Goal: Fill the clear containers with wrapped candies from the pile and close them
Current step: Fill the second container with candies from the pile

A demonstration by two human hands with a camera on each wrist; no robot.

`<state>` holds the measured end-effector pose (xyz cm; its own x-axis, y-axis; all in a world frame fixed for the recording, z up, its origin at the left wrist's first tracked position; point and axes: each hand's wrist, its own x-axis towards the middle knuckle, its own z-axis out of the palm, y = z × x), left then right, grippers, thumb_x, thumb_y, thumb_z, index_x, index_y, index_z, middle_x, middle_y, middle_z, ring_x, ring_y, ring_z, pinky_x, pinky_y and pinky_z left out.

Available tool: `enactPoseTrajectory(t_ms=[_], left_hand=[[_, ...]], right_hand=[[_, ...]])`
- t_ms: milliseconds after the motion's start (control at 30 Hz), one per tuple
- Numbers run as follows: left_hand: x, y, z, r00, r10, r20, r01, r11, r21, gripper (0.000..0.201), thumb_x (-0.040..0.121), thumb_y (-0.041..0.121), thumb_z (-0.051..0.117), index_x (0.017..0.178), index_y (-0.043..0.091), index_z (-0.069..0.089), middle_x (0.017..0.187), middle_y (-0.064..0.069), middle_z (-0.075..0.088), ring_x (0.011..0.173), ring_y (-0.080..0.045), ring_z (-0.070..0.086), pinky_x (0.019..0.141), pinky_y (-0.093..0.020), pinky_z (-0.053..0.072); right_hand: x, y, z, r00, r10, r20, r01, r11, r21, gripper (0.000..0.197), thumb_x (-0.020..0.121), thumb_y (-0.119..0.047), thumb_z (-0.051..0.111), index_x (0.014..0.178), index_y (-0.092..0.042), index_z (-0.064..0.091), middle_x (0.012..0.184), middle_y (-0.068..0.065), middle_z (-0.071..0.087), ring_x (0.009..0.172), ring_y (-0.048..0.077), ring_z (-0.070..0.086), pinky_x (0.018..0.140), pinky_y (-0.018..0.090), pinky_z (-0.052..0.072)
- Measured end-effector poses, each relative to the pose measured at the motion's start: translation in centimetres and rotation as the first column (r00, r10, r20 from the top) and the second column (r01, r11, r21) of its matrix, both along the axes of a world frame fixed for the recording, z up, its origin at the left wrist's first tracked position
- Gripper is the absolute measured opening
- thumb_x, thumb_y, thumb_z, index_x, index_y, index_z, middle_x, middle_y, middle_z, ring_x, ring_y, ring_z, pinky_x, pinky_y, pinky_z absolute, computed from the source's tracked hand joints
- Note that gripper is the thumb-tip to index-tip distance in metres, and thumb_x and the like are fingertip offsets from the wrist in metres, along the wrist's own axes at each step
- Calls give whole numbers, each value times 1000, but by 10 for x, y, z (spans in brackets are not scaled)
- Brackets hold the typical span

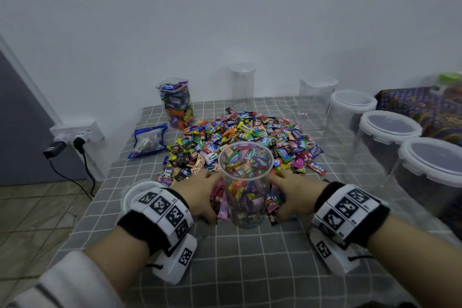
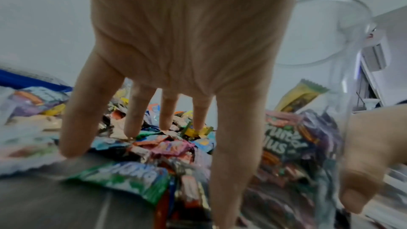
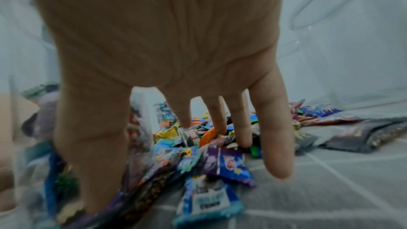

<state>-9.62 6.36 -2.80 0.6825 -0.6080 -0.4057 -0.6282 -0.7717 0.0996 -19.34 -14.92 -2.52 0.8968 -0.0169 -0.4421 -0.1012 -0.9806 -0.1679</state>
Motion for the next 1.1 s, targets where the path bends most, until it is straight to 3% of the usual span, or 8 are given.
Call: enactPoseTrajectory(t_ms=[100,167,267,600,733,1000,1100], left_hand=[[-2,-7,-9,998,-59,-7,59,997,56,114,62,40,84,149,32,10,149,0,23,129,-27,40,100,-44,45],[0,-11,-12,997,-77,8,76,996,48,112,59,40,85,148,32,17,148,-1,28,127,-27,42,100,-44,45],[0,-12,-13,998,-63,10,63,998,-12,100,59,34,86,143,29,31,142,-4,38,123,-27,47,100,-42,45],[-5,-11,-11,998,-57,33,61,987,-148,61,79,19,68,134,32,45,129,-5,50,112,-24,55,93,-38,49],[-5,-13,-7,998,-12,69,22,988,-151,39,87,17,61,125,20,54,121,-7,54,110,-24,54,90,-30,45],[-5,-8,4,990,81,116,-43,955,-294,32,88,12,57,119,19,61,112,-7,62,102,-23,56,82,-29,42],[-5,-5,11,980,149,130,-87,915,-395,28,89,13,56,114,22,64,108,-5,65,100,-23,58,85,-34,47]], right_hand=[[5,9,-7,994,100,-54,-104,990,-95,101,72,-44,74,149,-33,10,154,5,12,135,30,28,106,47,37],[7,11,-10,991,126,-53,-132,981,-141,96,74,-43,74,149,-31,16,152,6,16,132,31,31,105,48,38],[8,10,-11,992,128,-3,-127,983,-130,87,77,-37,73,147,-30,21,145,8,27,127,30,37,104,44,40],[8,11,-14,989,94,114,-88,995,-52,56,88,-11,53,139,-30,41,136,8,37,118,28,49,99,40,45],[10,8,-12,986,80,145,-73,996,-48,49,90,-10,49,136,-27,46,132,8,43,117,28,50,98,39,45],[8,0,-4,976,14,218,-4,999,-44,34,89,-9,49,121,-16,57,117,8,52,108,26,52,89,33,46],[7,-4,1,959,-31,280,34,999,-6,28,89,-10,49,114,-15,59,111,7,55,103,25,54,85,31,45]])
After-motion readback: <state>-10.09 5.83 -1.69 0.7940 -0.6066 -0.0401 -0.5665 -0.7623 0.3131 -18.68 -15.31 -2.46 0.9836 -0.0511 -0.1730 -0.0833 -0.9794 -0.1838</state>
